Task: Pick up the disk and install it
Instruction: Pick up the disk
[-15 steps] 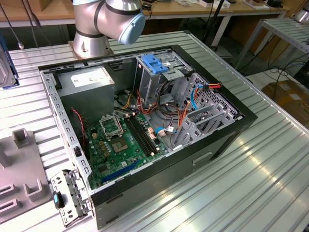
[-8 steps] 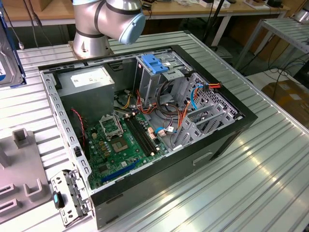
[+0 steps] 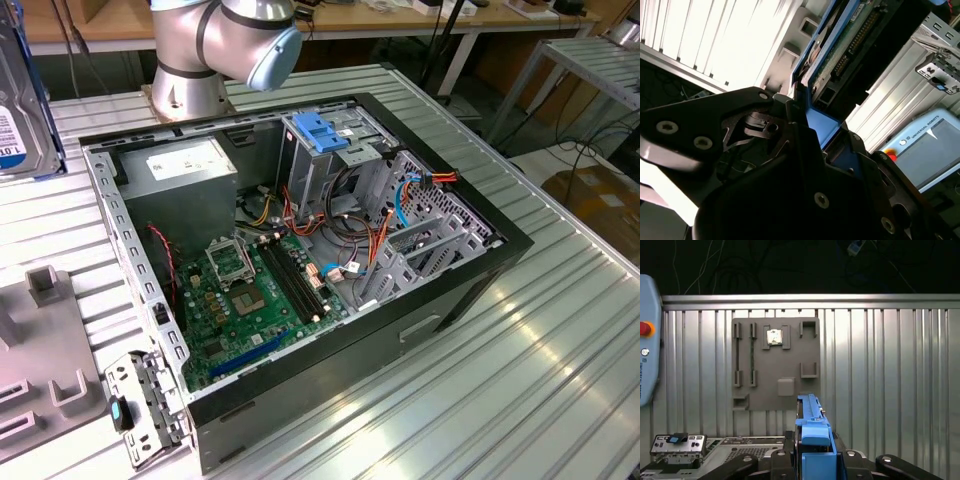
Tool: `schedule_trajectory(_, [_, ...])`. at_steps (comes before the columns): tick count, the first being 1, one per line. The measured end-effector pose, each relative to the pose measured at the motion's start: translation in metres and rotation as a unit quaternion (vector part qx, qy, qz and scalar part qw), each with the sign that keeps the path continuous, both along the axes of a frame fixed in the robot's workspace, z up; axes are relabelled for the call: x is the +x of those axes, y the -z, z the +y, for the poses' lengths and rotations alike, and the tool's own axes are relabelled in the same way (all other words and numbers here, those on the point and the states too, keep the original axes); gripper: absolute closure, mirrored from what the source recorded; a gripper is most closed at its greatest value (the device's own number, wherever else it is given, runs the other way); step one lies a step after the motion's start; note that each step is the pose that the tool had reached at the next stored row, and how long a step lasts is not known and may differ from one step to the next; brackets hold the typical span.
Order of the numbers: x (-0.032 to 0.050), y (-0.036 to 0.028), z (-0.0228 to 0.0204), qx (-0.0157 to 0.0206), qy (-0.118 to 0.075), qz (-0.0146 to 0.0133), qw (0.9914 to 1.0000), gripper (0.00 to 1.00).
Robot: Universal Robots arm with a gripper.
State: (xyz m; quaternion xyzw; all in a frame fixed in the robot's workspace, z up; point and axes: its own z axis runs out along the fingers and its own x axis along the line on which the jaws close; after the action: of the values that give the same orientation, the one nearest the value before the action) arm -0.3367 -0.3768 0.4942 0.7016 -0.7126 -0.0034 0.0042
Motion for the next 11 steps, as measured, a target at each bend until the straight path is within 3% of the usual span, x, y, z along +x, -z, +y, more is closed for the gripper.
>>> schedule_trajectory(6, [0.0027, 0.0002, -0.0067, 0.0000, 0.000, 0.0000, 1.00000, 0.63])
schedule_trajectory(11, [0.0191, 0.0005, -0.0083, -0.0001, 0.000, 0.0001, 1.00000, 0.63])
